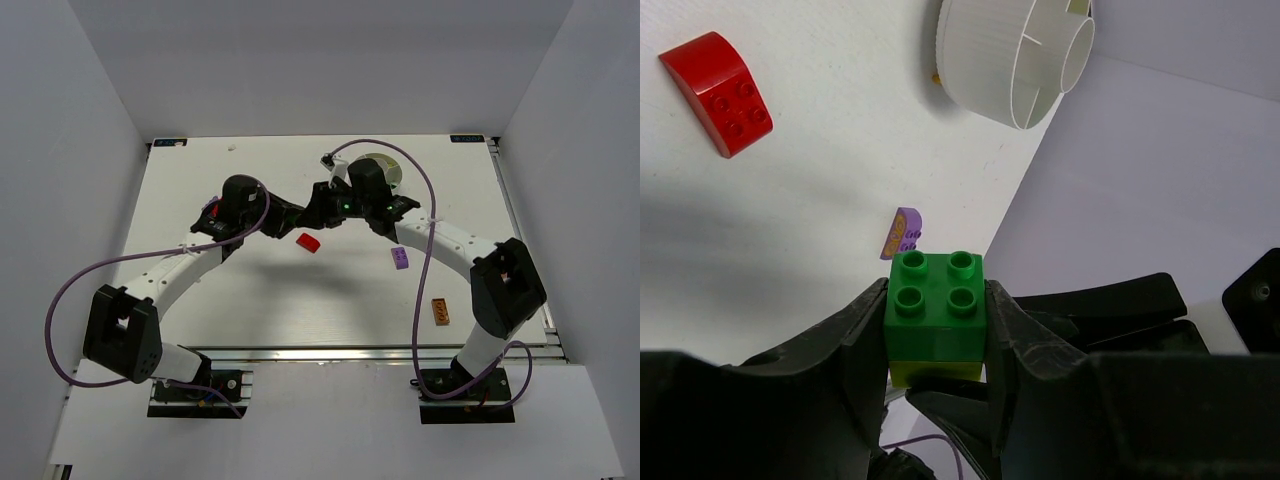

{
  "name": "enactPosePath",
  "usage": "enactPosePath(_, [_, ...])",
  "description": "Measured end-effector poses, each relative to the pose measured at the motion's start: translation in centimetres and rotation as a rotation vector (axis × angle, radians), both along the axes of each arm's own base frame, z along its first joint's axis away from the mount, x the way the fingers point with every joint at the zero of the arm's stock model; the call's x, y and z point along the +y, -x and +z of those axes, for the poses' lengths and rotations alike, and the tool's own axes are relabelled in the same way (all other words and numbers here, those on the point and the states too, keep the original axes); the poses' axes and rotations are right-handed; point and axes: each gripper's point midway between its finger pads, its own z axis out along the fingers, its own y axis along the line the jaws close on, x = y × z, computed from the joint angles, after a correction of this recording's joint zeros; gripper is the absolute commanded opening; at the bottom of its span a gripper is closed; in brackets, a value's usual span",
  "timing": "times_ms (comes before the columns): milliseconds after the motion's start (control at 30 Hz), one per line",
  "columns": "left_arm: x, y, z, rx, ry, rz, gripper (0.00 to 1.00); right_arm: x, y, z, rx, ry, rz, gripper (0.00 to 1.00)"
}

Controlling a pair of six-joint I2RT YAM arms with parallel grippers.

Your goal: Sort the legos into containers by color

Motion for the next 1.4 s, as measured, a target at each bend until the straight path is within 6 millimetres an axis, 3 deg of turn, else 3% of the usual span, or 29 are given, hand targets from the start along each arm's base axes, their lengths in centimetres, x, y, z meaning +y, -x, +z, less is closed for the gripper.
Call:
enactPosePath(67, [0.0,0.0,-0.1,0.001,0.005,0.000,0.00,-0.1,0.1,-0.2,-0.004,0.003,0.012,0.00])
enactPosePath(367, [-0.4,1.3,-1.3,0.038,0.027,-0.049,0.00,-1.5,2.1,-1.4,-0.019,-0.003,0.075,0.00])
enactPosePath(567, [2.4,-0.3,-2.2,0.043,0.005,0.037,0.00,-2.9,4.5,-0.1,-0.050,-0.031,0.146,0.00])
enactPosePath(733, [2.8,-0.4,-2.5,0.036,-0.011,0.037,0.00,-4.3,3.8,0.8,-0.106,-0.028,0.142,0.00])
enactPosePath(833, [3.0,-0.3,-2.7,0.028,-0.036,0.022,0.00,-7.3,0.6,0.9,-0.155,0.000,0.066,0.00])
enactPosePath(1033, [3.2,0.3,-2.0,-0.036,-0.073,-0.018,0.00,-18.0,-11.6,3.0,-0.289,0.114,-0.270,0.00])
enactPosePath(1100, [3.4,0.8,-2.0,-0.055,-0.077,-0.026,0.00,-20.4,-14.2,3.4,-0.318,0.149,-0.351,0.00])
enactPosePath(1200, [3.8,1.7,-2.3,-0.064,-0.086,-0.034,0.00,-22.1,-16.8,2.8,-0.320,0.188,-0.419,0.00])
enactPosePath(1400, [4.2,2.7,-2.0,-0.097,-0.091,-0.042,0.00,-23.2,-22.2,-0.2,-0.246,0.205,-0.502,0.00])
